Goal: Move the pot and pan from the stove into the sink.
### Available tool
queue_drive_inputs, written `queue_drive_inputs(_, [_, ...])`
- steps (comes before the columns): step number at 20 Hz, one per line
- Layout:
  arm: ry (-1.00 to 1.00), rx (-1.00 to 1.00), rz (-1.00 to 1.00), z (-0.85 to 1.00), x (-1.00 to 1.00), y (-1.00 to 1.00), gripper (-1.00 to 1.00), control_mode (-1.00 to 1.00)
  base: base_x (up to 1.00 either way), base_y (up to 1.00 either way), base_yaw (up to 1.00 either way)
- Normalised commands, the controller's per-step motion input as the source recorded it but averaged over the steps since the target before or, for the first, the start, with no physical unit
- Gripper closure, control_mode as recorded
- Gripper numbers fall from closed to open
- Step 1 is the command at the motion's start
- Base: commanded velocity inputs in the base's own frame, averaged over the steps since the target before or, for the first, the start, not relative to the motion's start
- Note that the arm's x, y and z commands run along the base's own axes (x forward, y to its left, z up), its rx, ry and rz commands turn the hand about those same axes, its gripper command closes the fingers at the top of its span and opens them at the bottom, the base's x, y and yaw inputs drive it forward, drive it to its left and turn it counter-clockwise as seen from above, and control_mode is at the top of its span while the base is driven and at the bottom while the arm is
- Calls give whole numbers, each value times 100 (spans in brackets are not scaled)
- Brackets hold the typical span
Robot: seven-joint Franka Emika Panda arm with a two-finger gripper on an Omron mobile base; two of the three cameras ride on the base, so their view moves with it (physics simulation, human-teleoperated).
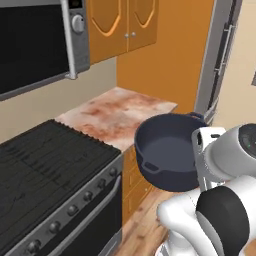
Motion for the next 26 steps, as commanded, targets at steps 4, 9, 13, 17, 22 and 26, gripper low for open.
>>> queue_drive_inputs(4, [0, 0, 0, 0, 0, 0, 100, 100, 0, 0, -44])
queue_drive_inputs(9, [0, 0, 0, 0, 0, 0, 100, 100, 0, 0, -45])
queue_drive_inputs(13, [0, 0, 0, 0, 0, 0, 100, 100, 0, 0, -47])
queue_drive_inputs(17, [0, 0, 0, 0, 0, 0, 100, 100, 0, 0, -47])
queue_drive_inputs(22, [0, 0, 0, 0, 0, 0, 100, 100, 0, 0, -47])
queue_drive_inputs(26, [0, 0, 0, 0, 0, 0, 100, 100, 2, 0, -47])
